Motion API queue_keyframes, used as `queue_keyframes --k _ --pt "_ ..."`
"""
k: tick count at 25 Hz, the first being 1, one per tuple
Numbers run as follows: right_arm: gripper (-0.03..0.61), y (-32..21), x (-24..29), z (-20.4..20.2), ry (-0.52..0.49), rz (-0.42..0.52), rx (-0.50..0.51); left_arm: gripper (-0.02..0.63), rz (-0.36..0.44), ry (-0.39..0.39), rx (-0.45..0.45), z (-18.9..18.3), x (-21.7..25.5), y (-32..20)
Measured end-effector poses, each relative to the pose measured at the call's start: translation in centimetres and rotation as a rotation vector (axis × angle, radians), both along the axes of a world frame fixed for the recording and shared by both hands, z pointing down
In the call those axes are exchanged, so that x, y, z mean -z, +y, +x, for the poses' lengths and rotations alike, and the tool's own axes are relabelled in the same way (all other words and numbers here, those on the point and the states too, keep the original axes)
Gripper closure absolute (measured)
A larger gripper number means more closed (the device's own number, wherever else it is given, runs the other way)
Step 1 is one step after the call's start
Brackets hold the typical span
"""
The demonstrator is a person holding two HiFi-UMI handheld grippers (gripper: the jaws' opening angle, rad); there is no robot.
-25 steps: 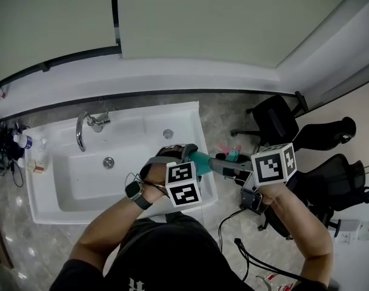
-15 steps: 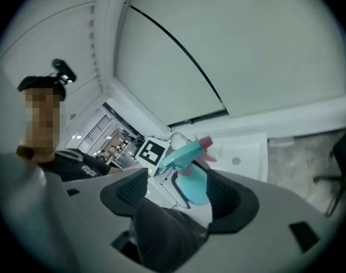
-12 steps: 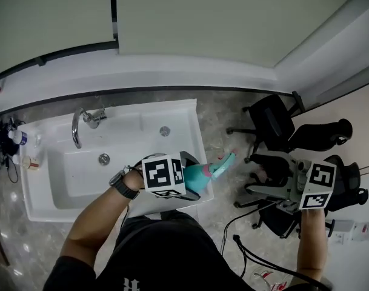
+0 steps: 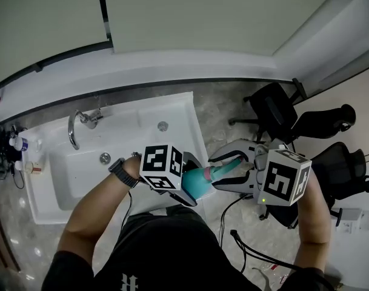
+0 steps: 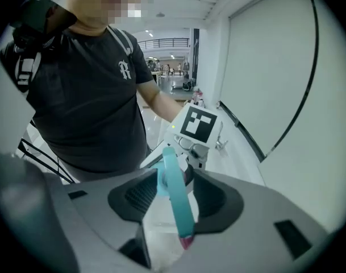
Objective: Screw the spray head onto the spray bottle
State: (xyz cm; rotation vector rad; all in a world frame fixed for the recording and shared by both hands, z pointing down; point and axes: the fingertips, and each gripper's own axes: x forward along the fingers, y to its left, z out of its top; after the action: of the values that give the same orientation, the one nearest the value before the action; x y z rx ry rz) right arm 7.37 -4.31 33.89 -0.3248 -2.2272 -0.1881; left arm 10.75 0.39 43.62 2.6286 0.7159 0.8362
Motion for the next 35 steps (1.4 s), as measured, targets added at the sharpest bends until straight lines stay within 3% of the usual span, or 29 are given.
queue_keyframes --k 1,3,11,18,23,26,29,32,35 --pt "0.414 -0.2 -0.2 -0.2 -0.004 -0.008 -0.008 0.224 -0.007 0.002 -0.005 0.0 0.0 -0.1" --pt "0.442 -0.3 -0.3 -0.3 -0.008 -0.022 -0.012 0.224 -0.018 0.011 -0.022 0.0 0.0 -0.2" --pt "0.445 0.2 -0.4 0.4 0.046 -0.182 0.022 0.224 0.026 0.03 -0.095 0.4 0.3 -0.1" --pt "0.446 -1.3 -2.0 1.0 0.195 -0.365 -0.214 0.224 0.104 -0.078 -0.019 0.6 -1.3 -1.5" --pt "0.448 -1.1 -1.4 0.8 0.209 -0.284 -0.193 0.224 0.065 -0.034 -0.032 0.6 -0.6 -1.3" --pt "0.448 -2.6 -2.6 1.0 0.25 -0.278 -0.325 0.224 0.181 -0.131 0.088 0.4 -2.0 -3.7" --pt "0.448 -4.3 -4.2 1.5 0.26 -0.375 -0.545 0.224 0.295 -0.245 0.205 0.0 -3.6 -6.3" --pt "0.448 -4.0 -5.5 1.7 0.269 -0.552 -0.703 0.224 0.311 -0.299 0.166 -0.3 -5.1 -5.6" --pt "0.446 -3.8 -6.5 1.3 0.249 -0.661 -0.778 0.224 0.268 -0.285 0.119 -0.4 -5.6 -4.8"
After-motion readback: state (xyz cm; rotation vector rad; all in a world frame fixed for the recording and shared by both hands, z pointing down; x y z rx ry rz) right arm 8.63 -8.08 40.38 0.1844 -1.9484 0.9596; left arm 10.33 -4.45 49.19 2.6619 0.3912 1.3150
